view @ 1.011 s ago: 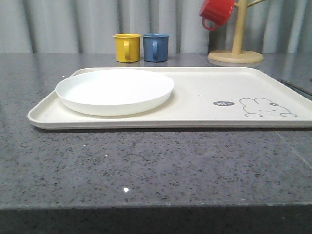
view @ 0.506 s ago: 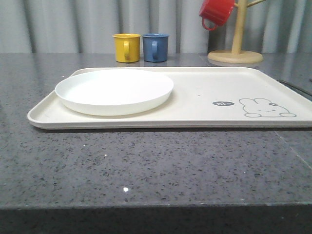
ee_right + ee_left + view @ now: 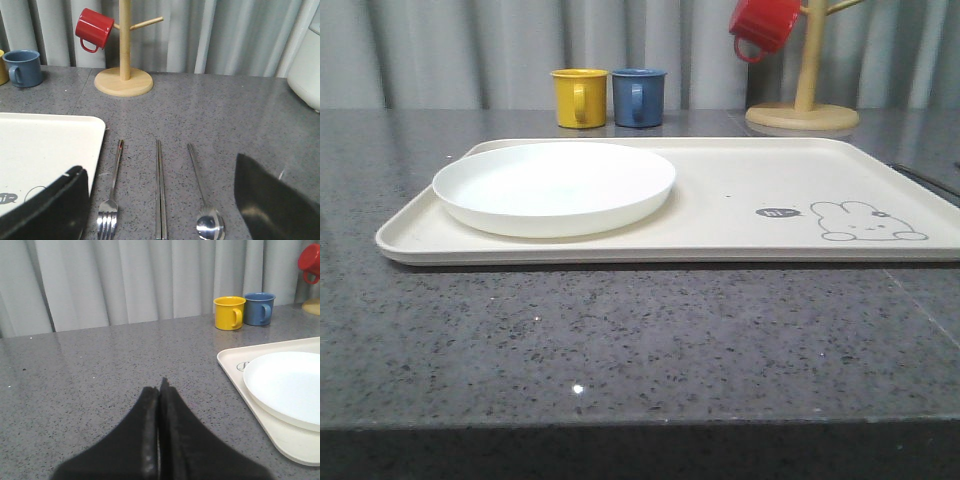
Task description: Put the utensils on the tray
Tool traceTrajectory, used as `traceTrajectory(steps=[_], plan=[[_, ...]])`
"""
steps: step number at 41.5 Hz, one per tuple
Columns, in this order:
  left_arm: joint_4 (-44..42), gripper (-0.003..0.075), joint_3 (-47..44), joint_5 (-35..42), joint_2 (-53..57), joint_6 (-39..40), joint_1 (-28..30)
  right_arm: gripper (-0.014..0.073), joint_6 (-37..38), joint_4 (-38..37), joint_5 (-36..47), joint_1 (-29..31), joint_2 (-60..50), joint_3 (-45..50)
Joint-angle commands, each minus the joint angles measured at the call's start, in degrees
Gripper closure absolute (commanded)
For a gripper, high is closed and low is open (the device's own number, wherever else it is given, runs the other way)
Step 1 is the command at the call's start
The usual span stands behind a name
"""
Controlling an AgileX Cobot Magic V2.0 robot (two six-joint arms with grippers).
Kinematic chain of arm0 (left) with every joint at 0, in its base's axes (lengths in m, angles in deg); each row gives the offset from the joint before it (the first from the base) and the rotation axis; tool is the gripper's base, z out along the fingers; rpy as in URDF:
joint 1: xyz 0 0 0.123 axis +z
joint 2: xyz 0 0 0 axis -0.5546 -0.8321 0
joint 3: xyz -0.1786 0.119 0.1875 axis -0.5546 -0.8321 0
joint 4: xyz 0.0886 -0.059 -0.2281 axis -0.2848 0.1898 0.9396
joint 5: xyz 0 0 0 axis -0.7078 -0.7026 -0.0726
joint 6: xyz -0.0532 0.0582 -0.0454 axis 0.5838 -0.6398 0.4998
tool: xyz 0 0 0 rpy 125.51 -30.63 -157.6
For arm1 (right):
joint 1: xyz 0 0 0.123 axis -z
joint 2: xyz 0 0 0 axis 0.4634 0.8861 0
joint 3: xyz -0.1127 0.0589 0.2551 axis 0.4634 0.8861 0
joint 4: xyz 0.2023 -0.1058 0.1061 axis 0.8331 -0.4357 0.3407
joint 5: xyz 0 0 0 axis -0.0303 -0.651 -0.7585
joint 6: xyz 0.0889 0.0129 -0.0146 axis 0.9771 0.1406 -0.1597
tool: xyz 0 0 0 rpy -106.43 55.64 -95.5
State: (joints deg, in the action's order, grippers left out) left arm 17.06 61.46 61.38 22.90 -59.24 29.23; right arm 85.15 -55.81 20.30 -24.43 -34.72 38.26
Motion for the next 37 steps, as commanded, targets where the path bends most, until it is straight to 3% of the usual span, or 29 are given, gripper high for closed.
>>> traceTrajectory(steps=[1, 20, 30, 37], plan=[[0.66, 0.0739, 1.69, 4.95, -0.55, 0.47, 0.01, -0.0021, -0.18, -0.27, 4.45, 0.23, 0.85, -1.93], [0.66, 0.0739, 1.69, 4.95, -0.55, 0.47, 0.01, -0.0014, -0.18, -0.08, 4.27, 0.23, 1.1, -2.15], [0.66, 0.0739, 1.69, 4.95, -0.55, 0.47, 0.01, 0.0153, -0.18, -0.08, -3.69, 0.23, 12.87, -8.82], [0.66, 0.0739, 1.69, 4.95, -0.55, 0.47, 0.01, 0.0202, -0.18, 0.56, -13.73, 0.03, 26.55, -16.72]])
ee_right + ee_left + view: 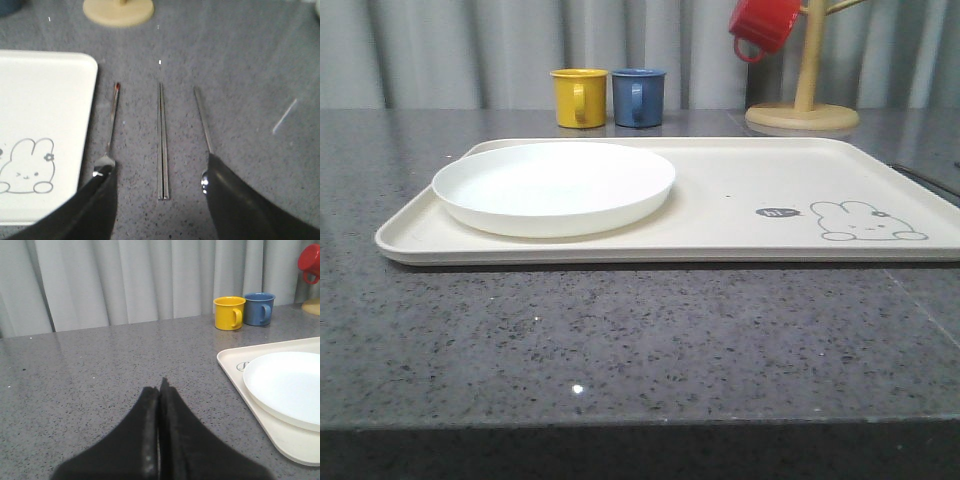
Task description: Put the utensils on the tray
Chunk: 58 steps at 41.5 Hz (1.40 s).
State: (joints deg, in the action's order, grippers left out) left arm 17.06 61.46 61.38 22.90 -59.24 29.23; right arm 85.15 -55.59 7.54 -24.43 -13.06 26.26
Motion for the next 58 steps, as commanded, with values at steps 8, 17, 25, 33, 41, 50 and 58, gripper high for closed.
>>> traceTrajectory(steps=[8, 17, 25, 33, 41, 50, 58], plan=[[0.66, 0.0739, 1.69, 4.95, -0.55, 0.47, 0.01, 0.0203, -0.18, 3.19, -7.62, 0.03, 17.86, -12.22], [0.66, 0.0739, 1.69, 4.95, -0.55, 0.47, 0.01, 0.0203, -0.18, 4.98, -9.06, -2.96, 28.64, -17.72], [0.66, 0.0739, 1.69, 4.95, -0.55, 0.47, 0.01, 0.0203, -0.18, 4.91, -7.96, -4.92, 36.03, -20.82], [0.66, 0.0739, 1.69, 4.95, -0.55, 0.47, 0.01, 0.0203, -0.18, 4.57, -7.0, -5.08, 41.28, -22.6], [0.66, 0.0739, 1.69, 4.95, -0.55, 0.47, 0.01, 0.0203, -0.18, 4.57, -4.37, -5.08, 43.81, -22.6], [0.66, 0.0739, 1.69, 4.95, -0.55, 0.47, 0.01, 0.0203, -0.18, 4.57, -2.89, -5.08, 45.84, -22.6], [0.66, 0.0739, 1.69, 4.95, -0.55, 0.47, 0.01, 0.0203, -0.18, 4.57, -2.65, -5.08, 47.22, -22.6]])
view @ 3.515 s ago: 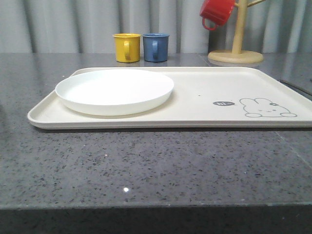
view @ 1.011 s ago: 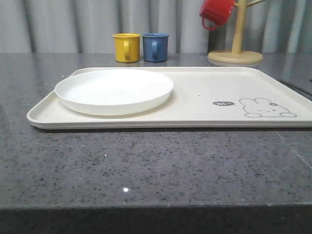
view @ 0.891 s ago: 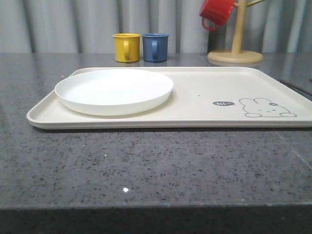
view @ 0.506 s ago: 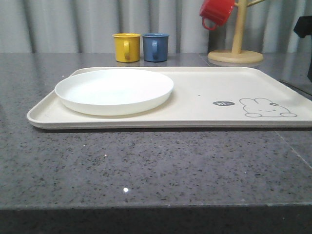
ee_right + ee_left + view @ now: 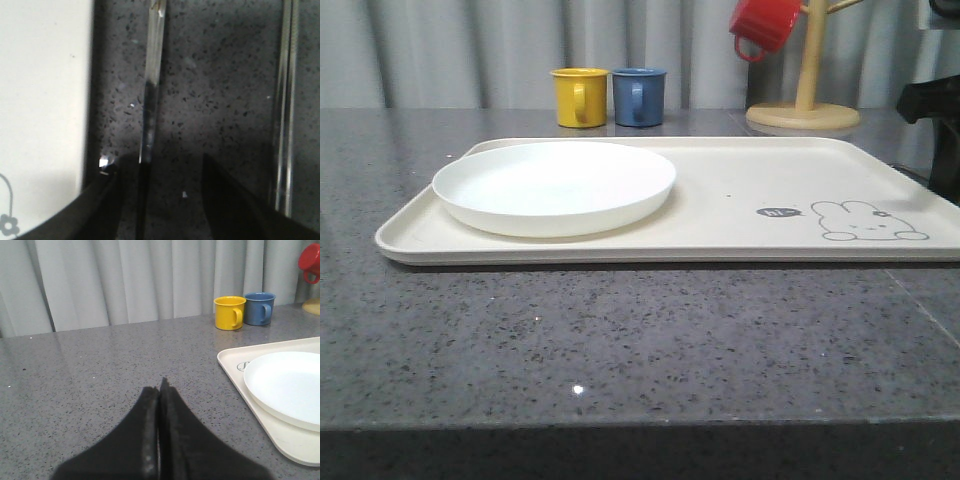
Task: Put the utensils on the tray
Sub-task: 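Grasp the steel fork with the right gripper and lift it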
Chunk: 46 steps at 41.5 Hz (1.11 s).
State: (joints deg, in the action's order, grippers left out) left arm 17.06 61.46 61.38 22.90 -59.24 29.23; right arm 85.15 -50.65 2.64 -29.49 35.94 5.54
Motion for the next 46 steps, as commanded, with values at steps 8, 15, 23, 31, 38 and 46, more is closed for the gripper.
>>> traceTrajectory(steps=[8, 15, 23, 31, 38, 46], plan=[[0.66, 0.0739, 1.69, 4.95, -0.55, 0.47, 0.01, 0.0317, -0.18, -0.37, 1.96, -0.02, -1.79, -1.89], [0.66, 0.0739, 1.69, 4.95, -0.55, 0.47, 0.01, 0.0509, -0.18, -0.31, 1.79, -0.02, -1.79, -1.89], [0.66, 0.0739, 1.69, 4.95, -0.55, 0.47, 0.01, 0.063, -0.18, -0.31, 1.62, -0.02, -2.33, -1.89], [0.66, 0.0739, 1.69, 4.95, -0.55, 0.47, 0.01, 0.0634, 0.27, -0.31, 1.62, -0.02, -4.47, -2.0], [0.66, 0.0739, 1.69, 4.95, -0.55, 0.47, 0.01, 0.0634, 3.79, -2.22, -4.14, -0.02, -6.79, -5.07], [0.66, 0.0739, 1.69, 4.95, -0.55, 0.47, 0.01, 0.0634, 7.62, -6.67, -11.43, -3.74, -7.28, -11.4]])
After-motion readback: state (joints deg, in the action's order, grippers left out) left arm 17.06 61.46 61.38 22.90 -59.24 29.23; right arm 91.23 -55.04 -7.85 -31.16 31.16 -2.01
